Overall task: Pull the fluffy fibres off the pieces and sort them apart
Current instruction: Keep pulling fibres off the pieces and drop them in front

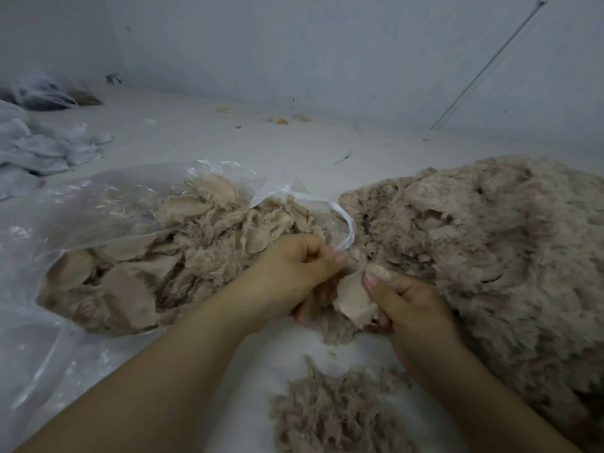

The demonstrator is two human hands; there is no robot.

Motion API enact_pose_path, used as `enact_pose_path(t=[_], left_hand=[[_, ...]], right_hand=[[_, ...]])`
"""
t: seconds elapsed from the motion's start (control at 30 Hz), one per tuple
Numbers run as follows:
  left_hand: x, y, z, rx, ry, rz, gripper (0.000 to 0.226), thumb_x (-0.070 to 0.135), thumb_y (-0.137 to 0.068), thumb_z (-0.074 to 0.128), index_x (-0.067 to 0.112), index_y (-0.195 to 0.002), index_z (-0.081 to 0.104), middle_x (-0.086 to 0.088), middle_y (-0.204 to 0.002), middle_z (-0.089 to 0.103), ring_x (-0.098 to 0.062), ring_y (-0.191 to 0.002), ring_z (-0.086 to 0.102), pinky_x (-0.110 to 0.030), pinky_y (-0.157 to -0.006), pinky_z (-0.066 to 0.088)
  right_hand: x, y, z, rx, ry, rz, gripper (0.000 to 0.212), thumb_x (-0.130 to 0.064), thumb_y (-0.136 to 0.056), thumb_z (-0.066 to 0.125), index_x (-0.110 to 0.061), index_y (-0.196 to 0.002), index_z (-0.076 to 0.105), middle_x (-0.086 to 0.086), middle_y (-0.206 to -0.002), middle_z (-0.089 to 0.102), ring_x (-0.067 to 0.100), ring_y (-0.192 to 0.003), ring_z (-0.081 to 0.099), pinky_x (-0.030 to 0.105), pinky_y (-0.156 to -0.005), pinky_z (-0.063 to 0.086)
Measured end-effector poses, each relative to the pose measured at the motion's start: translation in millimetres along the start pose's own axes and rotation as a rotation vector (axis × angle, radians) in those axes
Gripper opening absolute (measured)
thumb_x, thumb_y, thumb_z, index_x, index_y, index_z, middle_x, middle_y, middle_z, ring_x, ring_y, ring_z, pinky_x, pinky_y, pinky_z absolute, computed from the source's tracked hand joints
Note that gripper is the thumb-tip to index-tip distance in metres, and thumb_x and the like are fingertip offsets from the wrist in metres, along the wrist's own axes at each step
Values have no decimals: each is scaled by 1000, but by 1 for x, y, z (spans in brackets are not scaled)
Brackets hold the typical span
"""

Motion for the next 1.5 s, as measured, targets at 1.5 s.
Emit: enact_pose_path(t=[1.5], left_hand=[[-4, -2, -35, 637, -1329, 123, 21, -5, -77, 59, 10, -70, 45, -18, -101, 47, -25, -67, 32, -28, -46, 13]], right_hand=[[-7, 3, 1, 47, -81, 72, 40, -14, -97, 54, -20, -62, 73, -3, -45, 42, 8, -45, 49, 22, -51, 48]])
Point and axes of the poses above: each hand's wrist, its own y-axis away from the middle knuckle, its own z-axis out of the palm, x = y × z, the point moved 1 cm from there along -y, towards the middle knuckle
